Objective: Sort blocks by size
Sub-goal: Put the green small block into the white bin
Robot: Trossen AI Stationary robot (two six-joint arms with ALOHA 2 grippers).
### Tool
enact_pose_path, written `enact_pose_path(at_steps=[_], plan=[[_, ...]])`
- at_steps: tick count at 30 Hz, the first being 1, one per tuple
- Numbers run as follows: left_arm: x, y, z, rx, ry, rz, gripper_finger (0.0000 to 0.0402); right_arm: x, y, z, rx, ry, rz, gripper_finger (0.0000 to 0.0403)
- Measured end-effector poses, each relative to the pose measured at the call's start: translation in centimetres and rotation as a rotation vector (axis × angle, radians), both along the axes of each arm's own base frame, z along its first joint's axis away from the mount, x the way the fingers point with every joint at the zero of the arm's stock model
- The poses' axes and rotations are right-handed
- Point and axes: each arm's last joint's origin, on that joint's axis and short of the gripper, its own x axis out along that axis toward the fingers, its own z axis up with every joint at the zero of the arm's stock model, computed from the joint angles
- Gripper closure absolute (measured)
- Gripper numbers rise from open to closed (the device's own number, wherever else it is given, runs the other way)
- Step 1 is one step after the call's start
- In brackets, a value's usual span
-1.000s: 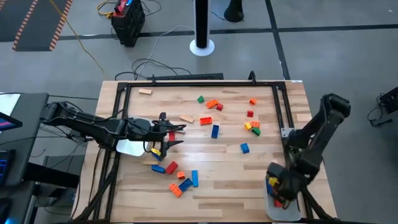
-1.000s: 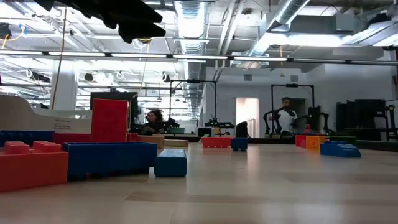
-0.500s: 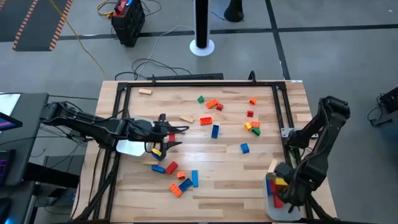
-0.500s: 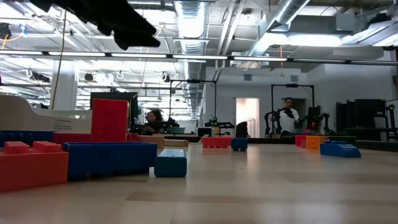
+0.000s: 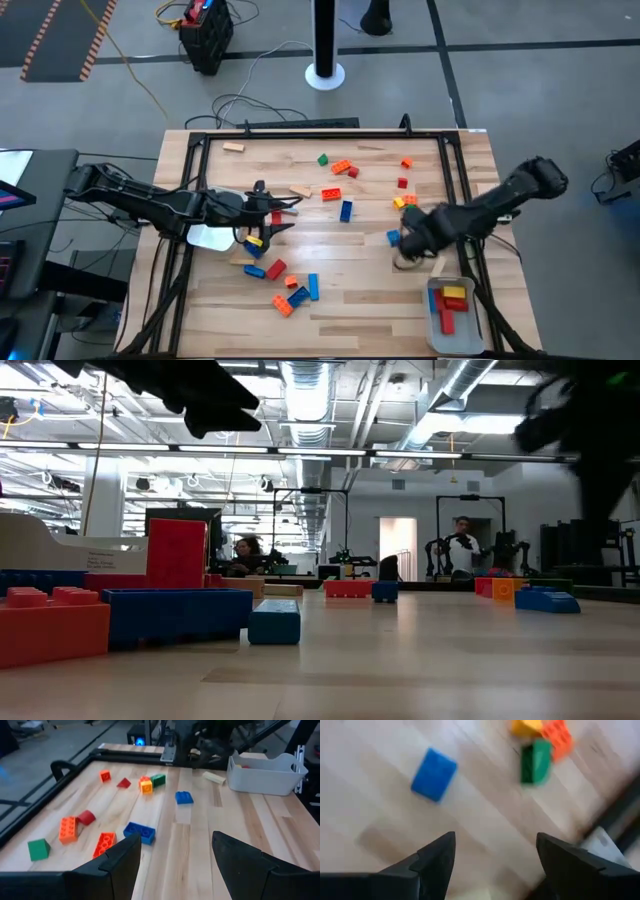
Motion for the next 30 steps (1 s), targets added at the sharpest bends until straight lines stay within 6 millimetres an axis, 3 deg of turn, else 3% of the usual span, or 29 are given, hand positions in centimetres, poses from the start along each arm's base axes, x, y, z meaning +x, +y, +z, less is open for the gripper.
enact_pose_path(at_steps=[7, 13, 17, 24, 30], plan=[[-0.1, 0.0, -0.5, -0.038, 0.031, 0.013, 0.0165, 0.6, -5.9, -2.0, 0.012, 0.042, -0.062, 0.0098], [-0.3, -0.3, -0.8, -0.040, 0.058, 0.004, 0.0165, 0.8, -8.4, -2.1, 0.020, 0.036, -0.062, 0.0097], [-0.4, -0.5, -0.9, -0.053, 0.071, -0.001, 0.0165, 1.0, -9.4, -2.9, 0.049, -0.004, -0.051, 0.0097], [-0.5, -1.1, -0.9, -0.058, 0.073, -0.023, 0.0165, -0.6, -9.8, -5.6, 0.096, 0.044, -0.086, 0.0097], [-0.5, -1.0, -0.9, -0.047, 0.069, -0.005, 0.0165, -0.2, -9.8, -6.1, 0.087, -0.016, -0.052, 0.0112]])
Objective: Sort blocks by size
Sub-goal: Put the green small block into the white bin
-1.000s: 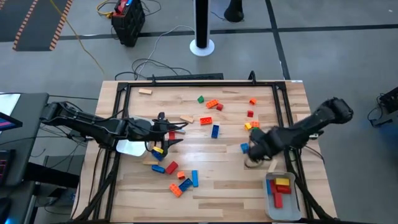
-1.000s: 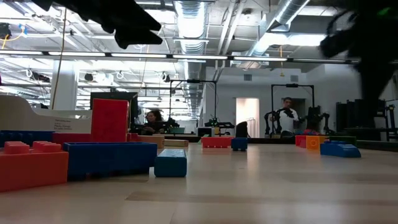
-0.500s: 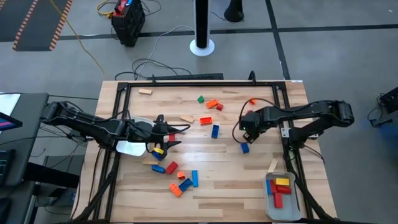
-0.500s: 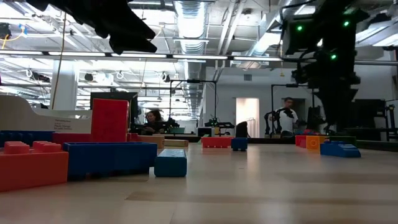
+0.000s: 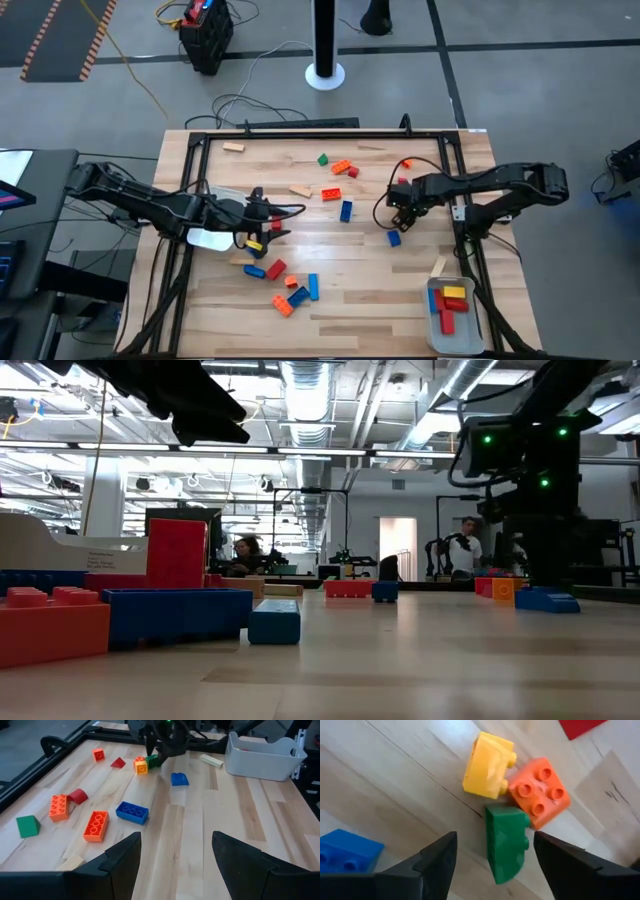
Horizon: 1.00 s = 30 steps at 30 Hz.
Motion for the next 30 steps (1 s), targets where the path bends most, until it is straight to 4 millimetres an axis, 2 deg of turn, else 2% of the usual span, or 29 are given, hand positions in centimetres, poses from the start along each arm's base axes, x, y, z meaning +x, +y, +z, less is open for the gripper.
enact_pose_path(at_steps=[5, 13, 16, 19, 22, 30], plan=[[0.0, 0.0, 0.0, 0.000, 0.000, 0.000, 0.0165, -0.3, -0.2, -0.6, 0.018, -0.008, -0.007, 0.0158], [0.0, 0.0, 0.0, 0.001, 0.004, 0.001, 0.0165, -0.4, -0.1, -0.7, 0.037, -0.002, -0.010, 0.0284], [0.0, 0.0, 0.0, 0.002, 0.005, 0.000, 0.0165, -0.3, 0.0, -0.7, 0.042, -0.015, -0.002, 0.0313], [0.1, 0.0, -0.2, 0.004, 0.015, 0.001, 0.0165, 0.0, 0.4, -0.3, 0.061, -0.022, 0.020, 0.0312], [0.4, -0.1, -0.8, 0.042, 0.047, -0.013, 0.0165, 0.8, 0.9, 0.9, 0.056, -0.072, 0.058, 0.0312], [2.9, -1.4, -3.3, 0.297, 0.114, -0.160, 0.0165, 5.0, 3.4, 3.9, -0.002, -0.508, 0.257, 0.0305]])
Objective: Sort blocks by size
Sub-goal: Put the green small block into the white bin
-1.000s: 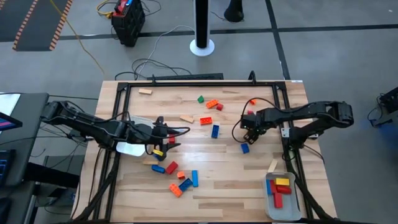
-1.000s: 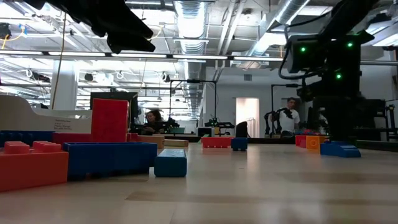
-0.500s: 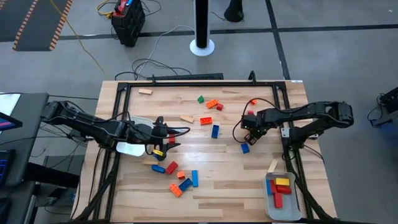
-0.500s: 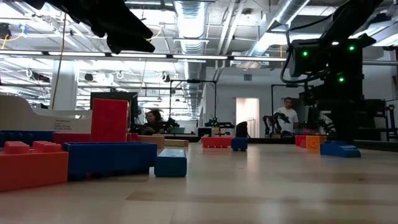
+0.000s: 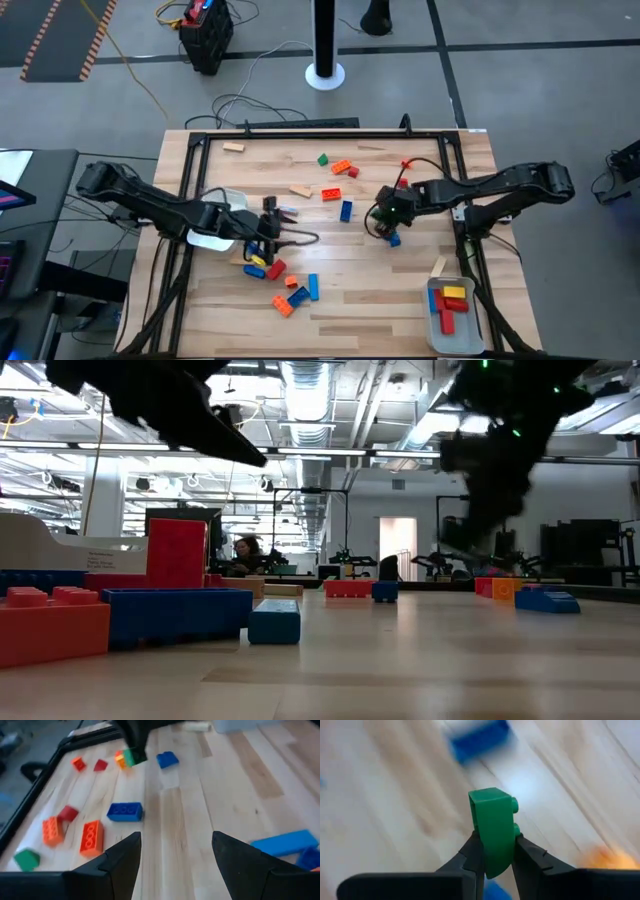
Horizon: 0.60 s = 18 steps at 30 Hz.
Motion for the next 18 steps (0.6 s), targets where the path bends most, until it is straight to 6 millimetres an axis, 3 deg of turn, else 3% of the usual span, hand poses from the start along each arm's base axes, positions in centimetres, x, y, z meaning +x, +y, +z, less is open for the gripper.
enact_pose_path(at_steps=[7, 18], plan=[[2.5, -0.7, -2.0, 0.085, -0.050, -0.049, 0.0165, 3.3, 3.4, 1.4, -0.041, -0.347, 0.193, 0.0305], [3.9, -0.3, -2.0, -0.100, -0.195, -0.007, 0.0165, 6.5, 6.6, -0.3, -0.249, -0.423, 0.309, 0.0305]])
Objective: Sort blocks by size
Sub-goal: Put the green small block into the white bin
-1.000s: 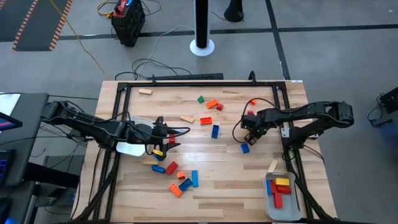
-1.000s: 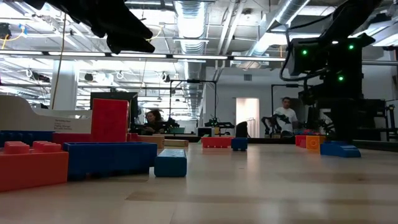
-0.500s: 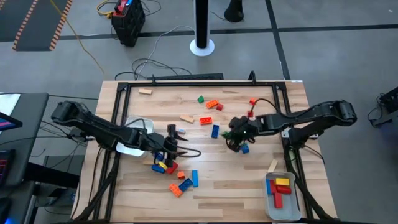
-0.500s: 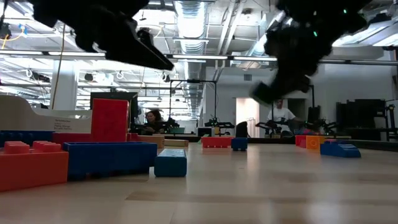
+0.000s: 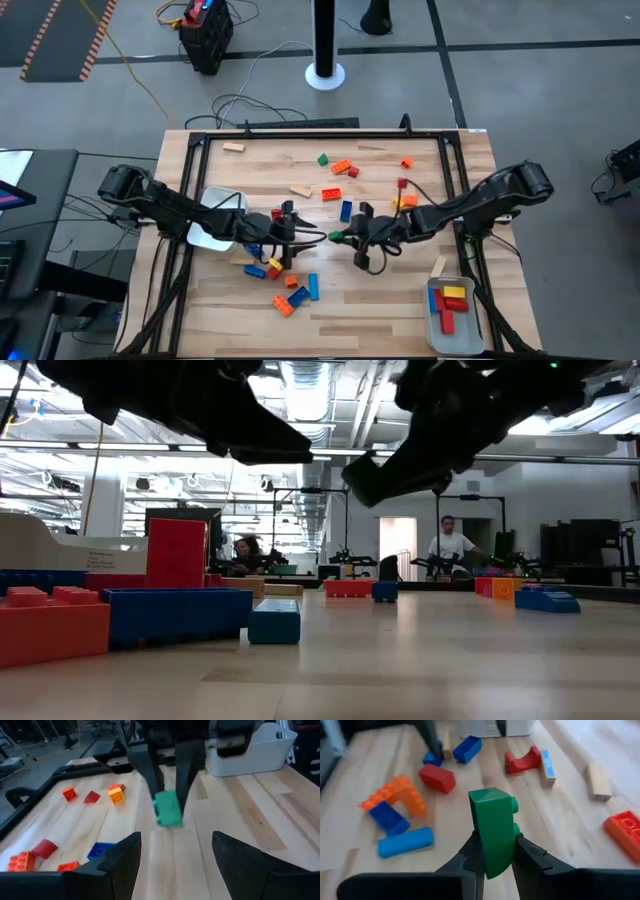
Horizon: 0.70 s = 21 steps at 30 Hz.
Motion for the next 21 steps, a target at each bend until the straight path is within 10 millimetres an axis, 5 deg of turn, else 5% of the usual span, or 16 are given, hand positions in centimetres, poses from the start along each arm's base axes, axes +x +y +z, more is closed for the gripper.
enact_pose_path(at_steps=[13, 21], plan=[[0.0, 0.0, 0.0, -0.030, -0.006, -0.006, 0.0165, 6.2, 1.5, 0.6, -0.182, -0.020, 0.018, 0.0305], [-0.1, 0.1, -0.2, 0.001, 0.019, 0.030, 0.0175, 7.0, 1.7, 1.3, -0.198, -0.046, 0.027, 0.0305]])
